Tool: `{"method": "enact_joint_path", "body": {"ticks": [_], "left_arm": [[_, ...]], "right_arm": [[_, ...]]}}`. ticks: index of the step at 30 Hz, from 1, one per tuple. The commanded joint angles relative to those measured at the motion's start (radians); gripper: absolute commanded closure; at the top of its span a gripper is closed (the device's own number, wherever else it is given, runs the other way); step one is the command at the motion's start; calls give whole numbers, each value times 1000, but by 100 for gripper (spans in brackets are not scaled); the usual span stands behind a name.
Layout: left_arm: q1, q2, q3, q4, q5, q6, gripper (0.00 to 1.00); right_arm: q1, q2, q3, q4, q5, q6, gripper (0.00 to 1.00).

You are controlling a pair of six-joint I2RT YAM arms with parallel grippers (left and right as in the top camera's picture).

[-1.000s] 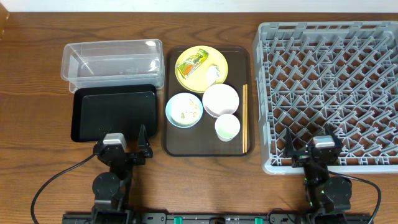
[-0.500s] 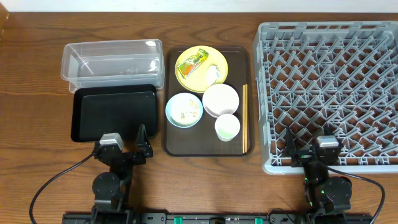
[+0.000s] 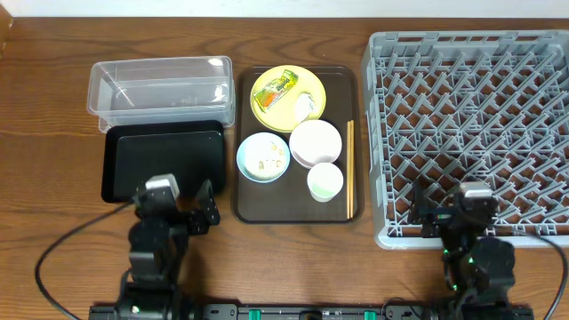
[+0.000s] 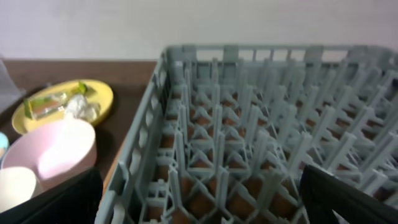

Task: Sort waste into correct bins and load items into the dishwasher rack
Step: 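Raise the left arm and move the left gripper over the yellow plate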

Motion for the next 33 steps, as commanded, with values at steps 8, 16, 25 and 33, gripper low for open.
{"method": "enact_joint_path", "body": {"ticks": [8, 16, 25, 33], "left_arm": [[-3, 381, 427, -274, 98, -11, 6], [-3, 592, 779, -677, 251, -11, 6], [-3, 617, 806, -729, 243, -12, 2], [-3, 626, 807, -606, 225, -66, 2]], "right_arm": [[12, 344, 278, -155, 48, -17, 1], [12, 567, 466, -367, 47, -17, 1], [12, 619, 566, -427, -39, -16, 1], [12, 618, 566, -428, -39, -13, 1]]}}
